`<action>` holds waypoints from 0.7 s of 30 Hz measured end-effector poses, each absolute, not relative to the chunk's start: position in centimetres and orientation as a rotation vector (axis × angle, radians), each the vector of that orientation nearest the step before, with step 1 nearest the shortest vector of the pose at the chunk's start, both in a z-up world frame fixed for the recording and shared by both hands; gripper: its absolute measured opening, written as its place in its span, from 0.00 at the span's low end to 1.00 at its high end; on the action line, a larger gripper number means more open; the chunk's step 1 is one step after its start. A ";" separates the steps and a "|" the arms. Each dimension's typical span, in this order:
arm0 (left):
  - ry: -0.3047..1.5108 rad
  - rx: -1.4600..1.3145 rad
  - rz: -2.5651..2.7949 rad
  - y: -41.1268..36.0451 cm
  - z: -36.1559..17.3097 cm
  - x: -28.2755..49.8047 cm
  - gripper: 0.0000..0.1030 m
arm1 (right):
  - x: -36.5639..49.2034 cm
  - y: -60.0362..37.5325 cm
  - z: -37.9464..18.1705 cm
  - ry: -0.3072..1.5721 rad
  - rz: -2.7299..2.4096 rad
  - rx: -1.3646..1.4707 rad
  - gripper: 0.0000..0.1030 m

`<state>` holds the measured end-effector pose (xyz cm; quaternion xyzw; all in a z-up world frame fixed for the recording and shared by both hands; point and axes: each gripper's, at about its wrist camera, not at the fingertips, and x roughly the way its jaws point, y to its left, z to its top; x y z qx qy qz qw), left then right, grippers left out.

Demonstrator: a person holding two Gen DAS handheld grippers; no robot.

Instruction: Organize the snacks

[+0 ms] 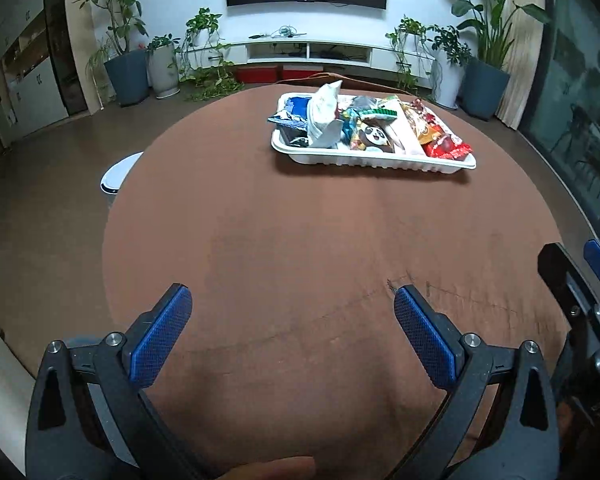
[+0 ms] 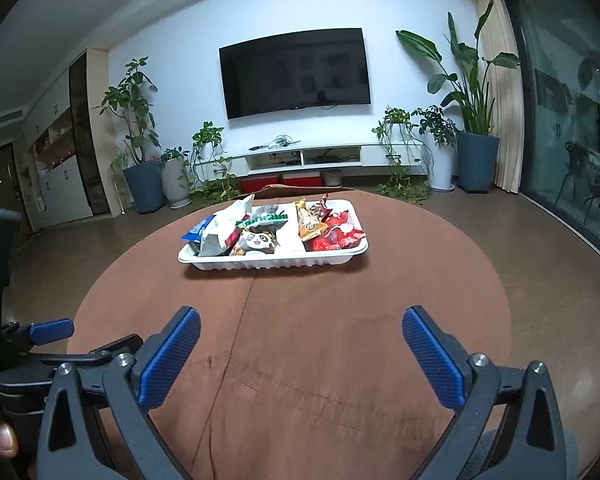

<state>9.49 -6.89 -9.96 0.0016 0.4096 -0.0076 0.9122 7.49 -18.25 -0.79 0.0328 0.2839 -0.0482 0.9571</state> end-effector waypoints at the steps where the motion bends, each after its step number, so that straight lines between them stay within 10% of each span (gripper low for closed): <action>1: 0.848 0.006 -0.017 -7.0 -9.7 9.9 1.00 | 7.5 -18.3 -0.9 0.580 -0.100 0.064 1.00; 21: 0.904 0.022 -0.030 -7.4 -10.8 12.0 1.00 | 8.7 -18.7 -3.9 0.704 -0.124 0.053 1.00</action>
